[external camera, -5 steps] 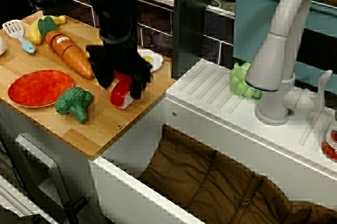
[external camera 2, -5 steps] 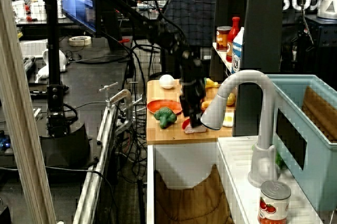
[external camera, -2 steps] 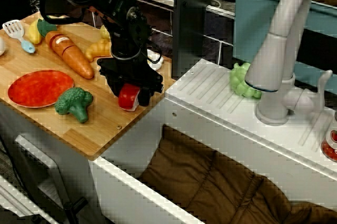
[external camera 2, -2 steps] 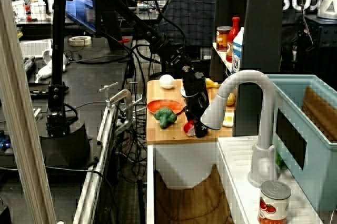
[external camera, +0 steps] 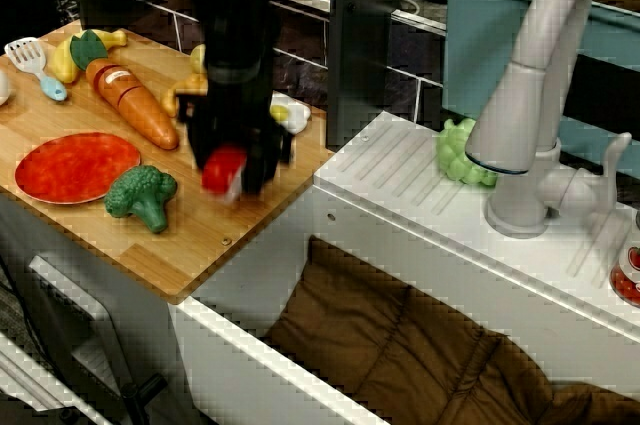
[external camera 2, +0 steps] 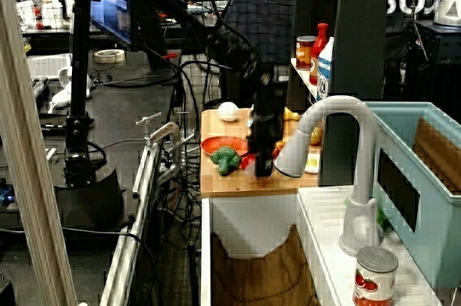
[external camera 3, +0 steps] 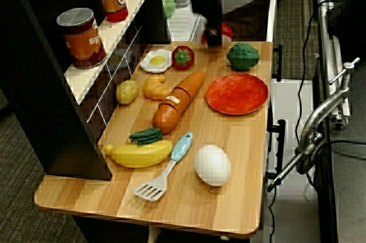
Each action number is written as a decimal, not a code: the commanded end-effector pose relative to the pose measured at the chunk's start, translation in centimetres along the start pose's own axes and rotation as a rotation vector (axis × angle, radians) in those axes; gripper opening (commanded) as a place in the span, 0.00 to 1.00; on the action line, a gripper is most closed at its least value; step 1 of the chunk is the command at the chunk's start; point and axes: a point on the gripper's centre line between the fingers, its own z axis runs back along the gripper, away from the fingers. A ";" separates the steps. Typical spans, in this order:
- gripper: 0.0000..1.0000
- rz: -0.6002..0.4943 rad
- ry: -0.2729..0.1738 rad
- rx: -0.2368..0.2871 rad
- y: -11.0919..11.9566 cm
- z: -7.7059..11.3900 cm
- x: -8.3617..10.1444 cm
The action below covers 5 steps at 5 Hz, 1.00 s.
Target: Put sushi on plate
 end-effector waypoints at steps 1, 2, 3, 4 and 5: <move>0.00 0.021 0.050 -0.052 4.5 11.7 1.2; 0.00 0.001 0.073 0.011 8.9 10.1 1.2; 0.00 0.007 0.140 0.055 13.2 6.8 1.0; 0.00 0.011 0.125 0.015 15.0 5.8 -0.3; 0.00 -0.028 0.118 0.029 14.5 4.9 -1.4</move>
